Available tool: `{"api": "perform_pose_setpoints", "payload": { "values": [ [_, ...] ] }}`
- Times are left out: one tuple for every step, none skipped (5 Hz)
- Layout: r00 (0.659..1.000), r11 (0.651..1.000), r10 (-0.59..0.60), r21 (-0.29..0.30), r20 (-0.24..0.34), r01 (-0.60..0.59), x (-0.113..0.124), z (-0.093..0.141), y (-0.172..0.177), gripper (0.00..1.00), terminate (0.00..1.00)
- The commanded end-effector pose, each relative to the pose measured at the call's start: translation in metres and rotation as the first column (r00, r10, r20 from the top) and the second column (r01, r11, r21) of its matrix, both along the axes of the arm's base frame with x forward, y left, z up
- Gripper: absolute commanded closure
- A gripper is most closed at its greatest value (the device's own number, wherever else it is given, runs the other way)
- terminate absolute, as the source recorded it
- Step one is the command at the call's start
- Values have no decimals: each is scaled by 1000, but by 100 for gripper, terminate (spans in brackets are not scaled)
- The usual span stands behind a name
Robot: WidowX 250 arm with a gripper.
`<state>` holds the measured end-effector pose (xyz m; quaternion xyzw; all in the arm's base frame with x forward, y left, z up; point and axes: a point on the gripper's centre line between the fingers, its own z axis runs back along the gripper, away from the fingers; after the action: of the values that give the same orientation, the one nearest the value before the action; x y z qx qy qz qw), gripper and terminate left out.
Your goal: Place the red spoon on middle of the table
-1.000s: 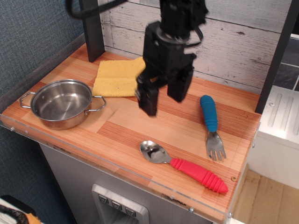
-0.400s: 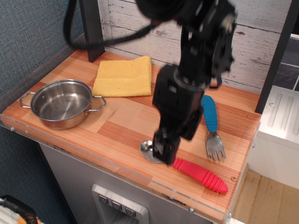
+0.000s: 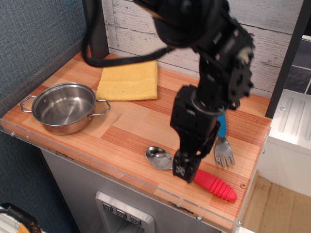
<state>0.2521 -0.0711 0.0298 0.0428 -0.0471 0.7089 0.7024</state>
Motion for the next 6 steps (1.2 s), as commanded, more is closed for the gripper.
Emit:
{"api": "perform_pose_setpoints", "payload": {
  "values": [
    [999,999,42,-25,1,-42,18,-3,-4,0,0],
    [998,998,61,-19,-9,-61,18,-8,-2,0,0],
    [997,997,77,-18,-20,-78,17,-14,-1,0,0],
    [997,997,73,-34,-24,-74,17,-19,-3,0,0],
    [997,996,81,-44,-14,-82,15,-23,-3,0,0],
    [992,991,118,-75,47,-114,10,-27,-1,100,0]
  ]
}}
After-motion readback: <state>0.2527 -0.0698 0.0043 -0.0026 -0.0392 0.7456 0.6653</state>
